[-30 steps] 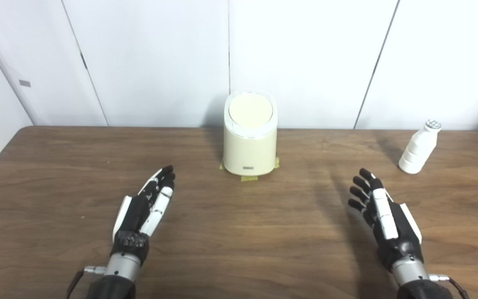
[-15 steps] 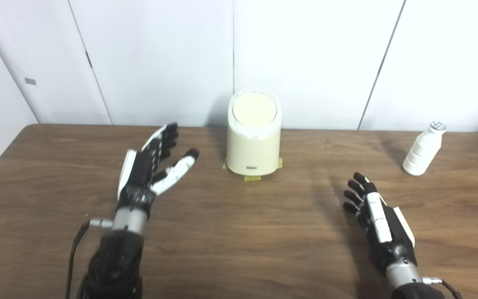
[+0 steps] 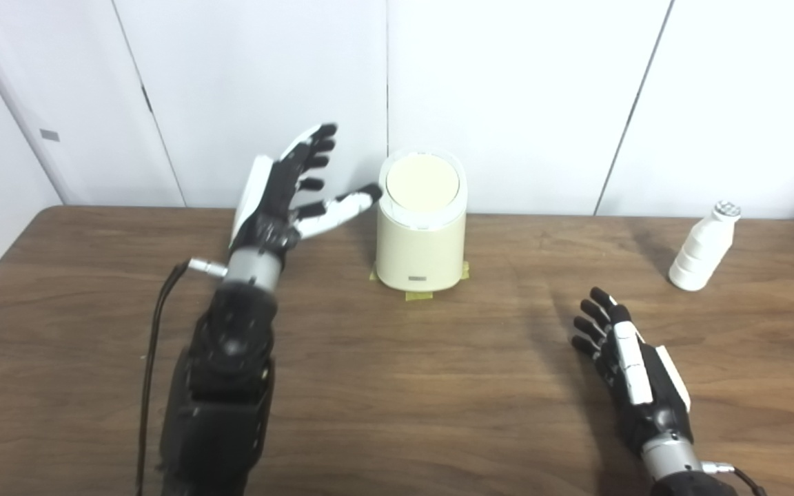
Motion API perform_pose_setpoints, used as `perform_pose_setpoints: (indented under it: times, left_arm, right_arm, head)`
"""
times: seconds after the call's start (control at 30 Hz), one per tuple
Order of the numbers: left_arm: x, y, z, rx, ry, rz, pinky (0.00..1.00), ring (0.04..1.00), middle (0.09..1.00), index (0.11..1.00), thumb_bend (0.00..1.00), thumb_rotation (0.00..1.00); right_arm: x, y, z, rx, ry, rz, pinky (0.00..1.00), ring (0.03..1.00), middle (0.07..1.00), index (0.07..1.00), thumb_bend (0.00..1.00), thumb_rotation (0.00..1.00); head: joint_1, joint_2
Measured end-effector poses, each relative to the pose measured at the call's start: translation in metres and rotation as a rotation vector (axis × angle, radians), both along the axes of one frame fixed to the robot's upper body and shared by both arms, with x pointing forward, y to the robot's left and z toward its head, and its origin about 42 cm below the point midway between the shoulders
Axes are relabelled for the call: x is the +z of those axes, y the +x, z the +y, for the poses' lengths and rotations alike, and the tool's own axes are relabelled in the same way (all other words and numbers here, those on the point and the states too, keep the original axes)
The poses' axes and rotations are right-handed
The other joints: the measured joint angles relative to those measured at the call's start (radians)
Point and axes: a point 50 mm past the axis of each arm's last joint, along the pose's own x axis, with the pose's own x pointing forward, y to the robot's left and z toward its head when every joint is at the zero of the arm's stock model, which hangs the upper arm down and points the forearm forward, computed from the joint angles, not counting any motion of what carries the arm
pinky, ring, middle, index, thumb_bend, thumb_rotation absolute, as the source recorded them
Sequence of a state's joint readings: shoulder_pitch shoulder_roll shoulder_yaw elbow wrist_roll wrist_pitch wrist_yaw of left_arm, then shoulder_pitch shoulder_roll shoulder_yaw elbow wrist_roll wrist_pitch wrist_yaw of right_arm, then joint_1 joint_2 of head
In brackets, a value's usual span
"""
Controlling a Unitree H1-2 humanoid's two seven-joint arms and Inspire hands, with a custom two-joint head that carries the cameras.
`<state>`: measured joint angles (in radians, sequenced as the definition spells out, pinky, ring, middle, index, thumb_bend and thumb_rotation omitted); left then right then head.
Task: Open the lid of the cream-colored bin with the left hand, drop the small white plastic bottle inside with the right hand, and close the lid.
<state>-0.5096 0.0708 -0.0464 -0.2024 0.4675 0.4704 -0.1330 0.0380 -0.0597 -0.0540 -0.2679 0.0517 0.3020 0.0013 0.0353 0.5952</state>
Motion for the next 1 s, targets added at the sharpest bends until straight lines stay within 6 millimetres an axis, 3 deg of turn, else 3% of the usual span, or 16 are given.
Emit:
perform_pose_setpoints:
  times: [0.33, 0.6, 0.73, 1.0]
  left_arm:
    - [-0.013, 0.039, -0.019, -0.03, 0.08, 0.102, 0.69, 0.833, 0.889, 0.929, 0.78, 0.24]
    - [0.0, 0.069, -0.028, -0.038, 0.155, 0.11, 0.65, 0.828, 0.88, 0.907, 0.82, 0.15]
    - [0.0, 0.073, -0.031, -0.015, 0.173, 0.104, 0.72, 0.864, 0.883, 0.896, 0.83, 0.1]
    - [-0.006, 0.083, -0.034, 0.025, 0.214, 0.122, 0.76, 0.898, 0.902, 0.895, 0.84, 0.07]
  right_arm:
    - [0.0, 0.0, 0.001, -0.002, -0.003, -0.001, 0.87, 0.899, 0.919, 0.926, 0.55, 0.95]
    - [0.0, -0.001, 0.001, 0.0, -0.001, -0.001, 0.86, 0.901, 0.922, 0.93, 0.55, 0.95]
    - [0.0, -0.001, 0.001, 0.002, 0.001, -0.001, 0.86, 0.896, 0.914, 0.919, 0.56, 0.94]
    - [0.0, -0.001, 0.001, 0.005, 0.001, -0.004, 0.86, 0.887, 0.899, 0.904, 0.57, 0.93]
  head:
    - [-0.005, 0.003]
    - [-0.009, 0.006]
    - [-0.012, 0.005]
    - [-0.012, 0.005]
